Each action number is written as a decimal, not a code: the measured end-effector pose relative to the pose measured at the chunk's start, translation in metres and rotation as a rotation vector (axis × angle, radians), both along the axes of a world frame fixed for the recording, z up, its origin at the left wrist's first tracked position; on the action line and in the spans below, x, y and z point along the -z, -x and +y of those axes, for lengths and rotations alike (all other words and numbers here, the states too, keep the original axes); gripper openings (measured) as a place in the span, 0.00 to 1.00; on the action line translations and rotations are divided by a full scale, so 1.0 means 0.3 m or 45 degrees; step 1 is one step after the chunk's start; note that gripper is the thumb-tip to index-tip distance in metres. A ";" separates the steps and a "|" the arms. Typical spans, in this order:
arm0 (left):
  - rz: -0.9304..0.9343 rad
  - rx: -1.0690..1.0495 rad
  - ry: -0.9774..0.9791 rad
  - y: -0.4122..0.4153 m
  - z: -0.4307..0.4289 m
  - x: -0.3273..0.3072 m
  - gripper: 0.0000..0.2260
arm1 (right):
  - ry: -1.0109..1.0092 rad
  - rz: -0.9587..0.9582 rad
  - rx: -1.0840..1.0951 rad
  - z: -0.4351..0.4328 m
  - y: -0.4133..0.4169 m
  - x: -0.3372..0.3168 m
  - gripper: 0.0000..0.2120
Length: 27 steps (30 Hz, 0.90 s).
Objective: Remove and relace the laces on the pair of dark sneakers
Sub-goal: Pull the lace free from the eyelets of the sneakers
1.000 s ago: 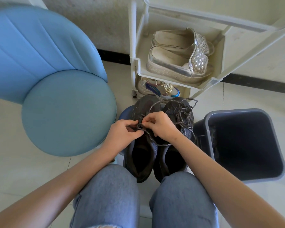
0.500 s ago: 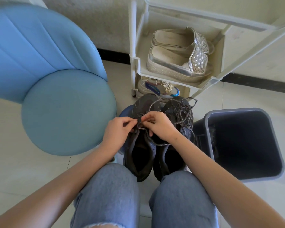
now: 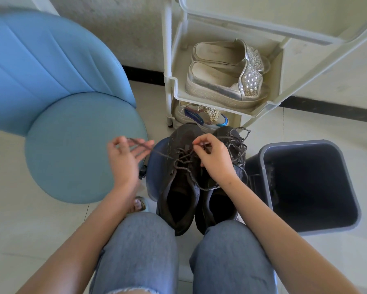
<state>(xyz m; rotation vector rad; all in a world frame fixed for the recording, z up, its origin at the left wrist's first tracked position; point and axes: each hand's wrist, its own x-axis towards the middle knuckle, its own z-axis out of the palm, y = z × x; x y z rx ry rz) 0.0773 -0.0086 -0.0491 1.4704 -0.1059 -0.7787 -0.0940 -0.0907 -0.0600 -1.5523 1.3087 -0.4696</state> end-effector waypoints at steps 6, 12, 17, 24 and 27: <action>-0.538 0.478 -0.496 -0.048 -0.025 -0.024 0.06 | 0.006 0.200 -0.031 -0.008 0.017 0.001 0.05; -0.603 1.435 -0.895 -0.005 -0.029 0.005 0.09 | 0.076 0.261 -0.075 -0.008 0.021 -0.022 0.05; -0.529 1.098 -0.697 -0.026 -0.044 -0.012 0.08 | 0.001 0.517 -0.337 0.016 0.010 -0.023 0.10; 0.132 0.350 0.077 -0.088 -0.070 -0.136 0.11 | -0.005 0.603 -0.373 0.009 0.001 -0.019 0.15; -0.228 0.855 -0.400 -0.025 -0.076 -0.097 0.11 | -0.019 0.463 -0.249 0.009 0.011 -0.014 0.11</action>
